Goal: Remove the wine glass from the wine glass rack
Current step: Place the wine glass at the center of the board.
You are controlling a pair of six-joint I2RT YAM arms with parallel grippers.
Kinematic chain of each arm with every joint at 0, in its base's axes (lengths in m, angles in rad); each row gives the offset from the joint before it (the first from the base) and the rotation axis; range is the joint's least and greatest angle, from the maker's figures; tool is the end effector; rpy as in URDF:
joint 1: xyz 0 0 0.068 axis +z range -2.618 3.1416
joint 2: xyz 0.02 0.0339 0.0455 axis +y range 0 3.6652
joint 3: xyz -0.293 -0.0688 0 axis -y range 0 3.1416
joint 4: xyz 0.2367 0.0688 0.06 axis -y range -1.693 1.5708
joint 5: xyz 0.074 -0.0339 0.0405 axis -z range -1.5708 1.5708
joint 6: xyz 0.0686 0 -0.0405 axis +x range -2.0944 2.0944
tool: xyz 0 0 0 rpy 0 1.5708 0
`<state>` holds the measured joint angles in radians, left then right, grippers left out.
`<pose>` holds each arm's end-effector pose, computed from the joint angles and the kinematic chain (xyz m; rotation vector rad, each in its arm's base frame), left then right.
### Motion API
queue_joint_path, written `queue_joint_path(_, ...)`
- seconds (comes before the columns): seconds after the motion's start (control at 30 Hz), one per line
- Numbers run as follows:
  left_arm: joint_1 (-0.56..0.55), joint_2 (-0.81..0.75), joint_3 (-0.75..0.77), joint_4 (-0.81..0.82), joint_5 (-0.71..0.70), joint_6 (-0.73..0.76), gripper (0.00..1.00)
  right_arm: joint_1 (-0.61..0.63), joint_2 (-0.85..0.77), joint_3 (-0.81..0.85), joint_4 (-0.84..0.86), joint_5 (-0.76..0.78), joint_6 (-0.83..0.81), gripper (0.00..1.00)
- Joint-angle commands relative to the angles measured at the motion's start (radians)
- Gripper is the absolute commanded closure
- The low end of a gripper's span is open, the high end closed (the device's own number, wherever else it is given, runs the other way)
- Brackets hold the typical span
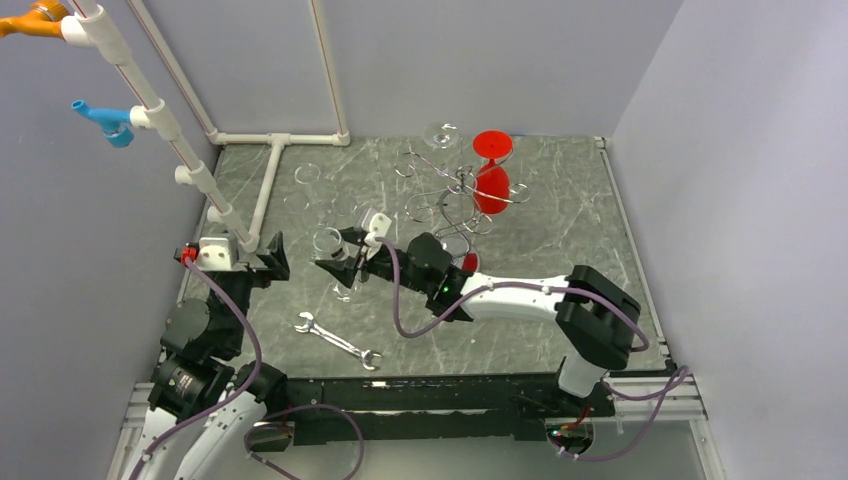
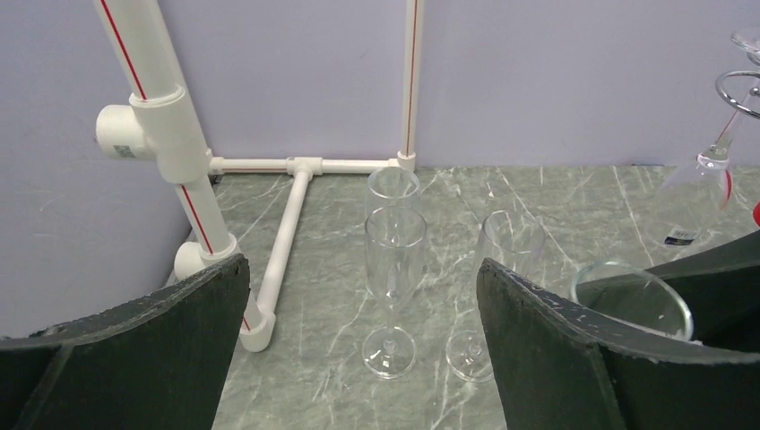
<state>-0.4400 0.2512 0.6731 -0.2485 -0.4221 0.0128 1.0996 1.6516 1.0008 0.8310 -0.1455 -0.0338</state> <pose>0.0682 -0.0010 0.3616 -0.0329 1.4126 -0.0588 0.1763 0.3680 0.3353 -0.8912 1.1630 0.9805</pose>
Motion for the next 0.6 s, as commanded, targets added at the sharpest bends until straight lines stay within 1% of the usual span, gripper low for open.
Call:
queue_joint_path(0.0, 0.004, -0.010, -0.006, 0.034, -0.038, 0.017, 0.01, 0.017, 0.030, 0.009, 0.179, 0.034, -0.022, 1.00)
queue_joint_path(0.23, 0.003, -0.023, -0.009, 0.037, -0.055, 0.021, 0.01, 0.024, 0.090, 0.004, 0.219, 0.057, -0.027, 1.00)
queue_joint_path(0.57, 0.003, -0.029, -0.012, 0.041, -0.051, 0.025, 0.01, 0.028, 0.153, -0.027, 0.329, 0.130, -0.034, 1.00)
